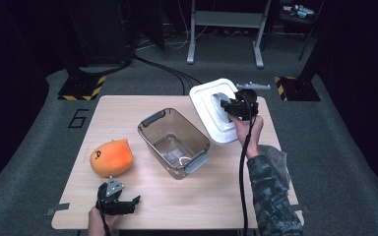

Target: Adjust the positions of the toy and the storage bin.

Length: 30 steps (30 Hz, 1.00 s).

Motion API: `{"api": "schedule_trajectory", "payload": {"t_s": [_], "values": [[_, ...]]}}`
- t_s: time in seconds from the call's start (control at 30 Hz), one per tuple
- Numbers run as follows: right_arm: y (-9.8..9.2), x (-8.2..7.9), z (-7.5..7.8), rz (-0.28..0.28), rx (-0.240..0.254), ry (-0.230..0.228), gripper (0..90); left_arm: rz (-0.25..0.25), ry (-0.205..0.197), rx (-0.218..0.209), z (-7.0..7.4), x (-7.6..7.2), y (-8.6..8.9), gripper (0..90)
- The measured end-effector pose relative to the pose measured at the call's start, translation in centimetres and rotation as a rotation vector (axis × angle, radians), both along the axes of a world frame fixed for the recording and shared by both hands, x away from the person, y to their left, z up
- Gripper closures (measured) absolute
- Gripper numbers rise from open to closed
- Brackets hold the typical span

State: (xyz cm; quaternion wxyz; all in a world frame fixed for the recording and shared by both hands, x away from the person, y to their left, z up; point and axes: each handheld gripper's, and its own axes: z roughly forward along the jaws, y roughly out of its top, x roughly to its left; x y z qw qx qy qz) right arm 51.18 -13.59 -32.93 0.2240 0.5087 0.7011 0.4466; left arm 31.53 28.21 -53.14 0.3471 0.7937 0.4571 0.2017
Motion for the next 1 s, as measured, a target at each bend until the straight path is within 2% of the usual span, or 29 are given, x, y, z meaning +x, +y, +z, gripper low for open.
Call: {"api": "schedule_trajectory", "payload": {"t_s": [0.53, 1.0], "values": [[-1.9, 1.5, -3.0, -0.095, 0.008, 0.043, 65.9, 0.0, 0.0, 0.0, 0.0, 0.0, 0.0, 10.7], [-2.2, 2.3, -5.7, -0.143, 0.021, 0.087, 65.9, 0.0, 0.004, -0.001, 0.0, -0.1, 0.0, 10.9]]}}
